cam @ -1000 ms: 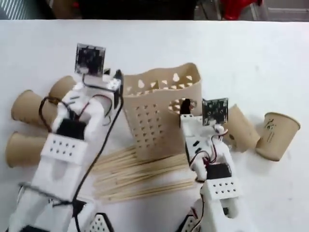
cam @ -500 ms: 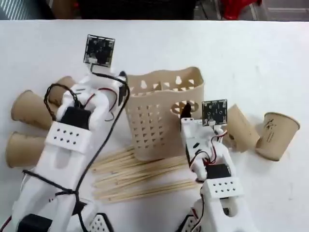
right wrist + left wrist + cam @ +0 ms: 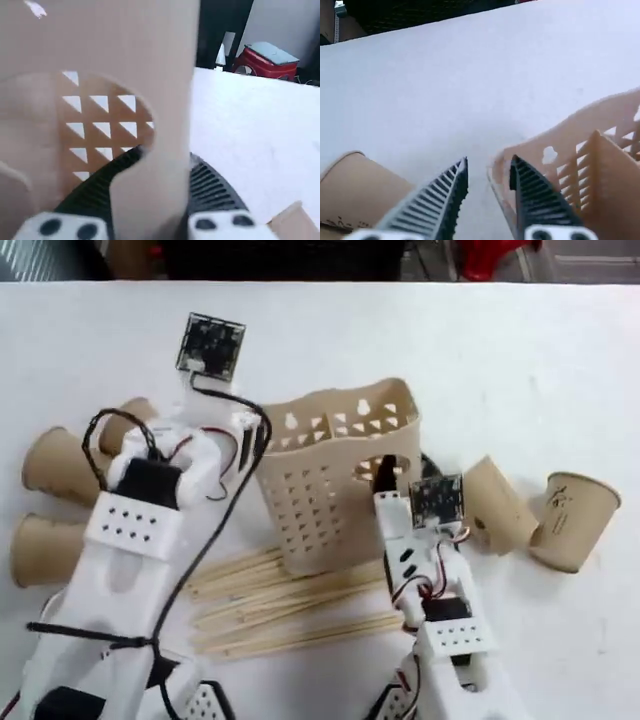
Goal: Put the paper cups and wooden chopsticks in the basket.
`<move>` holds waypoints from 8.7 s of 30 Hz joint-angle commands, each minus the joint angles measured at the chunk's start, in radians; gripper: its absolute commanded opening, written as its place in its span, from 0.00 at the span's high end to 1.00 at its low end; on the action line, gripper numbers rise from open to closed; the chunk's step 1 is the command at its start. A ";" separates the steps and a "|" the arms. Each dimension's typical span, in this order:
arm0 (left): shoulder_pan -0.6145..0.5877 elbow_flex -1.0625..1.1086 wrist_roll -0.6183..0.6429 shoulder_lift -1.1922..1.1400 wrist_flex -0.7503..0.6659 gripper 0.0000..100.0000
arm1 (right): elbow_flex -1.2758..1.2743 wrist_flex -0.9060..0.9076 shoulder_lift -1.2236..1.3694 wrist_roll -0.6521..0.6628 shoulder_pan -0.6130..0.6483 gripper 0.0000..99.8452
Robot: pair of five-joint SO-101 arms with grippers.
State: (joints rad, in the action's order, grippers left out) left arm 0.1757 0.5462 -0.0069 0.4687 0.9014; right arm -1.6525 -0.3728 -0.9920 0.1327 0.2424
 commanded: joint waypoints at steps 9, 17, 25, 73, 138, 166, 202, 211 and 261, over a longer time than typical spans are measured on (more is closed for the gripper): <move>0.053 -0.068 -0.025 -0.008 0.141 0.79 | -0.002 -0.205 -0.010 0.008 0.019 0.98; 0.053 -0.008 -0.244 -0.008 0.092 0.80 | -0.008 -0.205 -0.018 0.012 0.019 0.98; 0.050 -0.009 -0.404 -0.008 0.089 0.98 | -0.018 -0.200 -0.019 0.014 0.025 0.98; -0.122 -1.642 -0.402 -0.739 0.884 0.80 | 0.672 -0.693 1.043 -0.051 0.033 0.98; -0.166 -0.845 -0.296 -0.750 0.345 0.98 | 0.270 0.782 -0.289 -0.035 0.166 0.71; -0.165 -1.798 -0.232 -0.549 0.890 0.81 | 0.285 1.106 -0.812 -0.026 -0.163 0.98; -0.133 -0.127 -0.420 1.354 0.295 0.81 | -0.037 1.641 -0.811 -0.026 -0.239 0.98; -0.108 -0.170 -0.407 1.362 0.046 0.89 | -0.037 1.643 -0.811 -0.028 -0.239 0.98; -0.108 -0.347 -0.528 1.360 0.222 0.89 | -0.037 1.643 -0.811 -0.028 -0.239 0.98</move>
State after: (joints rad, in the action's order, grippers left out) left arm 0.0652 0.2025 -0.5240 1.8328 1.0717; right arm -1.6817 1.2612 -1.7975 0.0990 0.0123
